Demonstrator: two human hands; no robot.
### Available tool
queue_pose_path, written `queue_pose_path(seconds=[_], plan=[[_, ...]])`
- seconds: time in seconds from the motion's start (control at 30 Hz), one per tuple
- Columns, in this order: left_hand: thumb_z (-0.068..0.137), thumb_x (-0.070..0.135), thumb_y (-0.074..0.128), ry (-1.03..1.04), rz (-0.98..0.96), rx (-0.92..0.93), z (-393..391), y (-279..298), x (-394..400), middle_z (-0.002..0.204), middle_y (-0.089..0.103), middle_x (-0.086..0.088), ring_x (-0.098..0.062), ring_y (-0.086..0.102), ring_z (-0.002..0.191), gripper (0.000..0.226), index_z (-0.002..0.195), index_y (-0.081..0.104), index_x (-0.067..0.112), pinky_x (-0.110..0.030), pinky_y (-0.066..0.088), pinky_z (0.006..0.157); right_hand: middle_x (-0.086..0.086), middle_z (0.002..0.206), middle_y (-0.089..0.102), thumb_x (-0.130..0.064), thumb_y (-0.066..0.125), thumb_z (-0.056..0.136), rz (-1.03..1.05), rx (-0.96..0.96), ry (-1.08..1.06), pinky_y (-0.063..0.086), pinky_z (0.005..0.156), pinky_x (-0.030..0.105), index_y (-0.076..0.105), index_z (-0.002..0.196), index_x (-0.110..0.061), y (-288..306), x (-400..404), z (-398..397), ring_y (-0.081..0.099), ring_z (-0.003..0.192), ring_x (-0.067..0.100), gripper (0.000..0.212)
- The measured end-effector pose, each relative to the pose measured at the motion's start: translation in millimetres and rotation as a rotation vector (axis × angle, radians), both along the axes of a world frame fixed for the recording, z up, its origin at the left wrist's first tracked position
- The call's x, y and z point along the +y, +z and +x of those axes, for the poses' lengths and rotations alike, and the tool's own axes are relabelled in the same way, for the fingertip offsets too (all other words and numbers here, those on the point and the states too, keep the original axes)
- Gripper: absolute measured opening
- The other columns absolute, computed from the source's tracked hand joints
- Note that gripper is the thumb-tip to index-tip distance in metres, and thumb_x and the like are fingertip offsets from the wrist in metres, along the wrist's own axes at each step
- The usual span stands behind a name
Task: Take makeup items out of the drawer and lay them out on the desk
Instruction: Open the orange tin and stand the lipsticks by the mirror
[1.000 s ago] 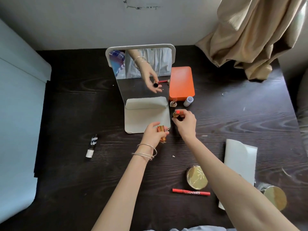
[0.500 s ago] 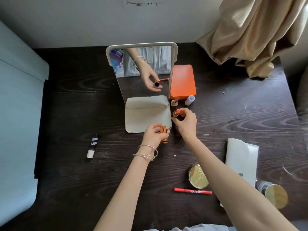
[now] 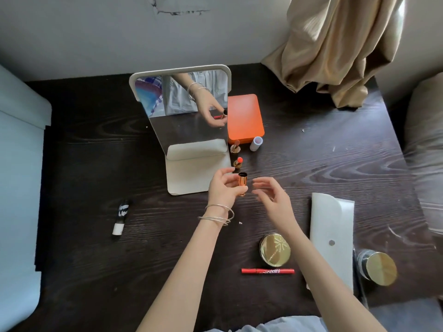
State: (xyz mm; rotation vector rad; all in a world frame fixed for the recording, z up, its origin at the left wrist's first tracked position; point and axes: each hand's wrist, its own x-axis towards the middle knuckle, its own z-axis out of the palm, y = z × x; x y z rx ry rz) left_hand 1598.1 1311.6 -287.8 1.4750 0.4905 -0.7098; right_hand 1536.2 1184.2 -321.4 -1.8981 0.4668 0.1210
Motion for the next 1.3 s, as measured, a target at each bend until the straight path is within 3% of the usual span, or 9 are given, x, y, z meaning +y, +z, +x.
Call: queue_pose_path(seconds=[0.2, 0.37, 0.53, 0.67, 0.73, 0.93, 1.1, 1.23, 1.3], plan=[[0.083, -0.001, 0.065, -0.041, -0.118, 0.171, -3.3, 7.2, -15.1, 0.123, 0.061, -0.013, -0.018, 0.059, 0.099, 0.061, 0.136, 0.036, 0.007, -0.024, 0.051, 0.075, -0.005, 0.101, 0.053, 0.008, 0.061, 0.082, -0.317, -0.3, 0.133, 0.049, 0.078, 0.013, 0.064, 0.107, -0.015, -2.3, -13.6, -6.7, 0.058, 0.089, 0.008, 0.034], [0.086, 0.005, 0.063, -0.088, -0.086, 0.168, 1.3, 4.4, -21.1, 0.127, 0.059, -0.014, -0.016, 0.058, 0.103, 0.064, 0.142, 0.032, 0.008, -0.026, 0.052, 0.079, 0.002, 0.102, 0.05, -0.001, 0.066, 0.079, -0.482, -0.282, 0.252, 0.048, 0.072, 0.019, 0.067, 0.108, -0.016, -13.6, -25.3, 7.3, 0.052, 0.09, 0.009, 0.034], [0.093, 0.012, 0.055, -0.073, -0.035, 0.233, 14.8, 0.6, -19.3, 0.133, 0.052, -0.016, -0.021, 0.054, 0.112, 0.055, 0.142, 0.033, 0.008, -0.026, 0.052, 0.073, 0.003, 0.104, 0.057, -0.007, 0.072, 0.079, -0.311, -0.221, 0.018, 0.045, 0.073, 0.007, 0.069, 0.102, -0.01, -22.0, -26.6, 37.5, 0.052, 0.09, -0.012, 0.024], [0.096, 0.008, 0.046, -0.135, 0.004, 0.294, 14.5, -4.1, -12.1, 0.125, 0.056, -0.017, -0.022, 0.054, 0.105, 0.039, 0.135, 0.043, 0.003, -0.025, 0.05, 0.074, -0.008, 0.097, 0.059, -0.016, 0.071, 0.081, -0.331, -0.068, -0.034, 0.054, 0.074, 0.031, 0.067, 0.098, -0.014, -31.4, -23.8, 54.6, 0.06, 0.076, 0.003, 0.018], [0.097, 0.007, 0.043, -0.15, 0.007, 0.312, 12.9, -7.0, -9.9, 0.127, 0.056, -0.019, -0.021, 0.054, 0.102, 0.035, 0.131, 0.046, 0.002, -0.025, 0.05, 0.075, -0.009, 0.096, 0.057, -0.015, 0.07, 0.082, -0.333, -0.034, -0.05, 0.055, 0.076, 0.035, 0.066, 0.099, -0.014, -35.4, -21.8, 57.2, 0.061, 0.077, 0.009, 0.017], [0.097, 0.007, 0.042, -0.161, 0.029, 0.31, 10.7, -13.5, -8.3, 0.125, 0.058, -0.017, -0.021, 0.057, 0.1, 0.031, 0.126, 0.05, 0.004, -0.025, 0.051, 0.079, -0.005, 0.098, 0.056, -0.011, 0.068, 0.083, -0.324, 0.014, -0.08, 0.056, 0.077, 0.037, 0.062, 0.1, -0.015, -42.1, -20.0, 58.4, 0.061, 0.076, 0.01, 0.019], [0.096, 0.005, 0.044, -0.153, 0.027, 0.305, 11.5, -13.6, -6.5, 0.109, 0.057, -0.011, -0.012, 0.057, 0.08, 0.031, 0.125, 0.052, 0.002, -0.024, 0.05, 0.073, -0.006, 0.097, 0.055, -0.011, 0.068, 0.082, -0.341, 0.046, -0.094, 0.053, 0.079, 0.038, 0.062, 0.099, -0.016, -42.3, -19.3, 59.6, 0.059, 0.074, 0.008, 0.019], [0.097, 0.005, 0.043, -0.147, 0.023, 0.293, 11.6, -9.8, 0.2, 0.109, 0.056, -0.011, -0.019, 0.058, 0.091, 0.031, 0.126, 0.051, 0.001, -0.024, 0.05, 0.075, -0.004, 0.107, 0.052, -0.01, 0.07, 0.081, -0.315, 0.055, -0.118, 0.05, 0.078, 0.027, 0.057, 0.114, -0.015, -38.1, -18.5, 59.9, 0.059, 0.074, 0.005, 0.035], [0.097, 0.004, 0.043, -0.136, 0.017, 0.271, 9.1, -8.1, 5.9, 0.109, 0.055, -0.01, -0.015, 0.058, 0.084, 0.03, 0.126, 0.051, 0.0, -0.022, 0.05, 0.073, -0.005, 0.11, 0.048, -0.013, 0.071, 0.08, -0.275, 0.085, -0.17, 0.047, 0.078, 0.025, 0.051, 0.121, -0.013, -34.9, -15.6, 56.1, 0.06, 0.074, 0.008, 0.045]])
